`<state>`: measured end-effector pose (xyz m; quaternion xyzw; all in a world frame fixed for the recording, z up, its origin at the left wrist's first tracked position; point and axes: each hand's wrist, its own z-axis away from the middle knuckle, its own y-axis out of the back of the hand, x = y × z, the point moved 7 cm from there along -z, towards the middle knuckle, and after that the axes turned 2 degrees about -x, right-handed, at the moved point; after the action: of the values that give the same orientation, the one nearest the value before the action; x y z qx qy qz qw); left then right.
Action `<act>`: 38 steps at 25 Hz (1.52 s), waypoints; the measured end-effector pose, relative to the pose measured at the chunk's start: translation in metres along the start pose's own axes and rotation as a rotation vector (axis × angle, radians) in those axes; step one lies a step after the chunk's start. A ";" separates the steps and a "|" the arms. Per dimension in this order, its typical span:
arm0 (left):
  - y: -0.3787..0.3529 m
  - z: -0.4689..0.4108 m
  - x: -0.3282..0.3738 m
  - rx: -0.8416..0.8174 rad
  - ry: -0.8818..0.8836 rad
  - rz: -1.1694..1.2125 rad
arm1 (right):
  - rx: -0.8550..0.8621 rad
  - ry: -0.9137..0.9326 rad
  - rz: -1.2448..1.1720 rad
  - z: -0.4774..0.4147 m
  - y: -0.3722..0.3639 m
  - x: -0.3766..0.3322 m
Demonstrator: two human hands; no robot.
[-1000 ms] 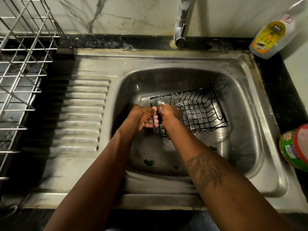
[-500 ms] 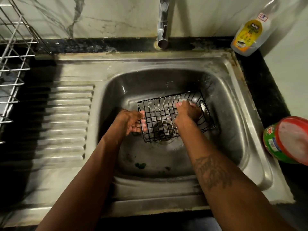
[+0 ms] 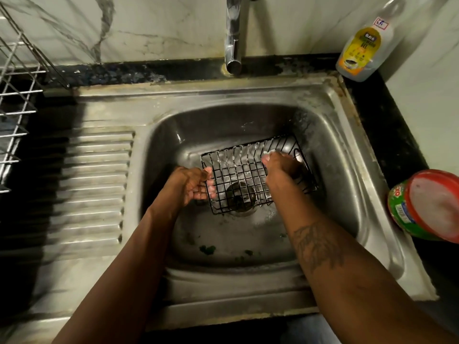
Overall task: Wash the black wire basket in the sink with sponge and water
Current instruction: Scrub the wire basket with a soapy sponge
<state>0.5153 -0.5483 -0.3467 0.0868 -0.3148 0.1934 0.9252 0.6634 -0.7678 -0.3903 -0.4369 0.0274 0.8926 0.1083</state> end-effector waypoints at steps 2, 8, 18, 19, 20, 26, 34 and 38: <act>-0.001 -0.001 -0.001 -0.009 0.009 -0.010 | -0.021 -0.024 -0.024 0.000 0.002 0.006; -0.002 0.000 -0.001 -0.008 0.013 0.010 | 0.421 0.335 -0.204 0.040 -0.002 -0.025; -0.006 0.002 -0.003 -0.041 0.050 0.015 | 0.525 0.147 -0.182 0.020 0.018 -0.003; -0.006 0.002 -0.003 -0.038 0.045 0.021 | 0.504 0.228 -0.142 0.021 0.014 -0.012; -0.006 0.003 -0.002 -0.031 0.041 0.028 | 0.495 0.336 -0.057 0.026 0.011 -0.025; -0.004 0.003 -0.002 -0.023 0.015 0.040 | 0.543 0.367 -0.019 0.026 0.014 -0.027; -0.003 0.009 -0.001 -0.038 0.013 0.037 | 0.535 0.772 0.159 0.065 0.017 -0.068; -0.001 0.007 0.000 -0.031 0.013 0.025 | 0.415 0.878 0.407 0.055 0.006 -0.078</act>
<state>0.5117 -0.5508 -0.3413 0.0670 -0.3128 0.2007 0.9260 0.6659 -0.7786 -0.2951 -0.7251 0.3308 0.6040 -0.0044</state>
